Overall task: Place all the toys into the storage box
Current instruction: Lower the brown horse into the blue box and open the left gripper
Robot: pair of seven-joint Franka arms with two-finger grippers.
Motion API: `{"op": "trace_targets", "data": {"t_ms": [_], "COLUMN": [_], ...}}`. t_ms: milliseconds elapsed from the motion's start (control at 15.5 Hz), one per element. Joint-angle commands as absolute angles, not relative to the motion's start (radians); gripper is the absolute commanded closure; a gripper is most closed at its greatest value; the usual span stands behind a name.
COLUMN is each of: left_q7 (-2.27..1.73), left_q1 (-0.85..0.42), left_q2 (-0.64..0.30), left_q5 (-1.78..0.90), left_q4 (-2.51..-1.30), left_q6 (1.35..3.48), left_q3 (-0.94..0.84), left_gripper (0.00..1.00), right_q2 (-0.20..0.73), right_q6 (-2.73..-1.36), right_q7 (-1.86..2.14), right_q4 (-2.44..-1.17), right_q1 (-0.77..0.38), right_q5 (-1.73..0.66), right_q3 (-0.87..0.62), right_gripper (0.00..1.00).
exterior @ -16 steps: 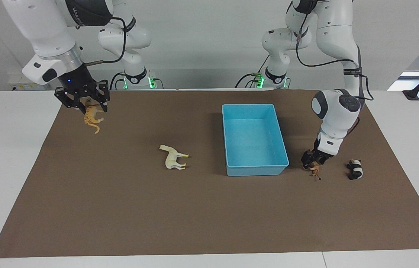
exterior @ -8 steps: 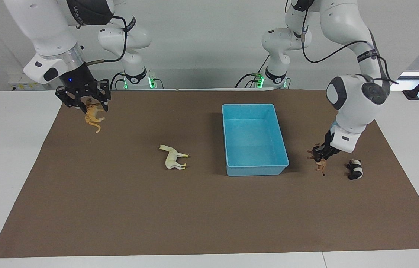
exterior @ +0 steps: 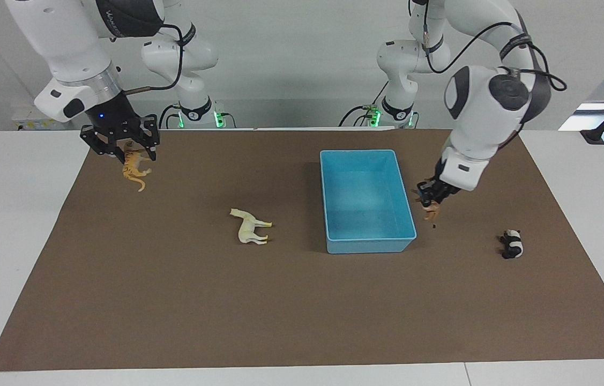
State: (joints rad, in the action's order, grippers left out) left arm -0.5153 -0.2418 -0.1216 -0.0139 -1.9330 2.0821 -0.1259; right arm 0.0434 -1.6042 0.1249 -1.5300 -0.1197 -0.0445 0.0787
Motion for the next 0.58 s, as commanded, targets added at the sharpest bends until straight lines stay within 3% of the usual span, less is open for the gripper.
{"op": "trace_targets", "data": {"t_ms": [0, 386, 515], "left_q7": [-0.505, -0.387, -0.087], "left_q1": [-0.241, -0.217, -0.102], "left_q2": [-0.035, -0.041, -0.055], "left_q5": [-0.021, -0.008, -0.006], "left_q4": [-2.066, -1.967, -1.957], "left_q6": [2.16, 2.08, 2.13], "left_q3": [-0.11, -0.089, -0.078], "left_gripper": [0.0, 0.0, 0.0], "right_q2": [0.021, 0.02, 0.021], "right_q6": [-1.601, -1.605, -1.606], "right_q7": [0.1, 0.034, -0.131], "right_q4": [-1.555, -1.555, -1.552], "right_q1": [-0.109, -0.129, -0.239], "right_q5": [-0.032, -0.032, -0.031], "right_q3": [0.069, 0.06, 0.052], "right_gripper": [1.0, 1.0, 1.0]}}
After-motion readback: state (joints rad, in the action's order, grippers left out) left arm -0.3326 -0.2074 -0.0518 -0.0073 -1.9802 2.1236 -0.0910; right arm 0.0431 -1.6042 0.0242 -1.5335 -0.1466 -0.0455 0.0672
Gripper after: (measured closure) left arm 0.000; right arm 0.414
